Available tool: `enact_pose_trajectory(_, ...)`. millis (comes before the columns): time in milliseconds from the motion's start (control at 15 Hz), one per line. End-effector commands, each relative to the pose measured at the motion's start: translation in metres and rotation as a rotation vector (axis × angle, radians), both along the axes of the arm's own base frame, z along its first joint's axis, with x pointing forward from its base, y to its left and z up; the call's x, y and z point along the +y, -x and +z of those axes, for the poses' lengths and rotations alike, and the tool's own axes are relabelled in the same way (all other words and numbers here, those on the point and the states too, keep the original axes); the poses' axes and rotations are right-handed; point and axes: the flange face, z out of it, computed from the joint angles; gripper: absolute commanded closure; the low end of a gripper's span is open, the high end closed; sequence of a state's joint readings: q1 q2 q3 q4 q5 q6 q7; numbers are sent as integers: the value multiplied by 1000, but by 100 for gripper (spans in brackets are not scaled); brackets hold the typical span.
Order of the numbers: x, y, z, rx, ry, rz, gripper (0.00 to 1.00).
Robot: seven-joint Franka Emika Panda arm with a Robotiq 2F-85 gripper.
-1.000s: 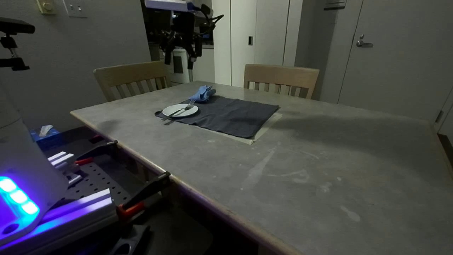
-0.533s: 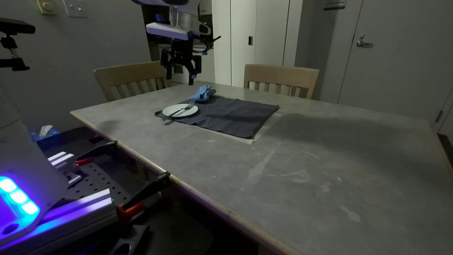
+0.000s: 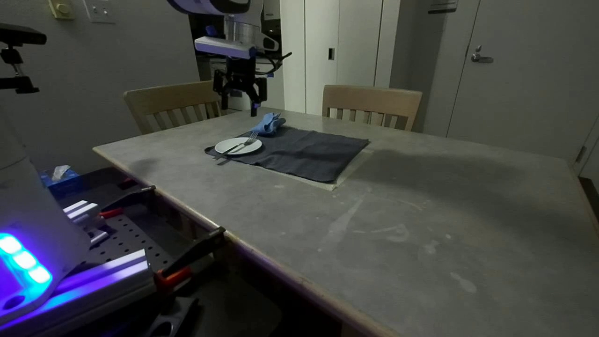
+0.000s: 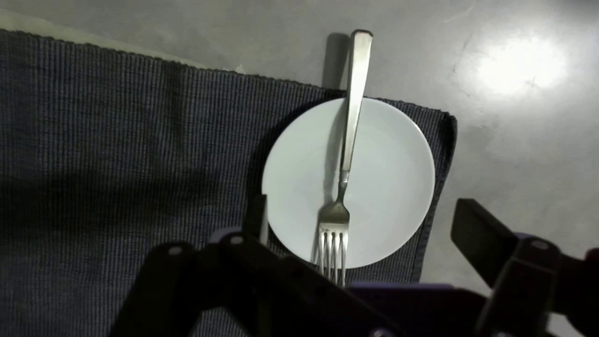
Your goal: Move the fork to the right
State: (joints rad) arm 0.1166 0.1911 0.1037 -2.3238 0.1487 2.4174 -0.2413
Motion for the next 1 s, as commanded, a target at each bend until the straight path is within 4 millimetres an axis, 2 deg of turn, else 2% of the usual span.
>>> enact_pose_trajectory(0,9,1,-13,-11,53,44,0)
enact_pose_trajectory(267,17,1,-23,-4,94,76,0)
enact_pose_trajectory(933,38,-4,-72,53,186,168,0)
